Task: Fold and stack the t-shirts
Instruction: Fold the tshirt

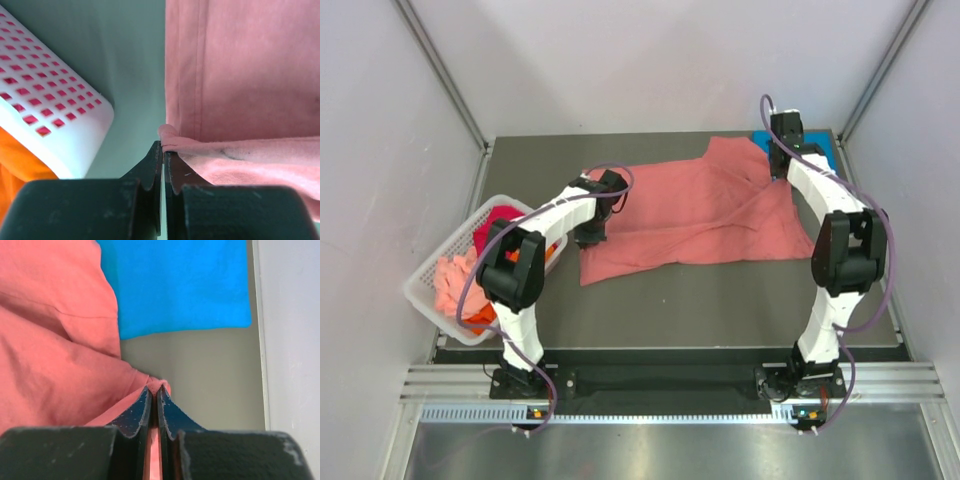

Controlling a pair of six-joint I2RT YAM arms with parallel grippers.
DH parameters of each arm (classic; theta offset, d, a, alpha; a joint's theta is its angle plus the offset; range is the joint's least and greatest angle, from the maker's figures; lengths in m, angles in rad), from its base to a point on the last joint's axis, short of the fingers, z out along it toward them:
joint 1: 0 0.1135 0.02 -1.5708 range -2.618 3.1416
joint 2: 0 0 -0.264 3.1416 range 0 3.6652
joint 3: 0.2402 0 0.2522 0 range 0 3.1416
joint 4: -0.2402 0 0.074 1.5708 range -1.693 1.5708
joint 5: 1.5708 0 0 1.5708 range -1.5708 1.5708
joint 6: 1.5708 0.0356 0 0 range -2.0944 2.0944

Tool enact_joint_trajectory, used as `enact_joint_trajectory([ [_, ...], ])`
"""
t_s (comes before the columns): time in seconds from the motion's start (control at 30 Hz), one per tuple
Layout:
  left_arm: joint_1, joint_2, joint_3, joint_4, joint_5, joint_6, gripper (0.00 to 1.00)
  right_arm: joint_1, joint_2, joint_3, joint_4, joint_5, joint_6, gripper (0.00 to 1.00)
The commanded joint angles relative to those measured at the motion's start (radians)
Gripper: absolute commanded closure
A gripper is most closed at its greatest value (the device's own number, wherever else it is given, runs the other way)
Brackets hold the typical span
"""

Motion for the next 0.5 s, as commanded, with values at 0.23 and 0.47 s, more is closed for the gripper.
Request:
enact_joint_trajectory([
  [0.23, 0.053, 0.084, 0.073, -0.043, -0.034, 0.006, 1.0, -0.001, 0.058, 0.079, -0.019, 0.097, -0.009, 1.0],
  [0.47, 0.069, 0.107, 0.105, -0.028, 0.007, 0.018, 1.0, -0.005, 0.075, 0.096, -0.005, 0.044, -0.006, 1.0],
])
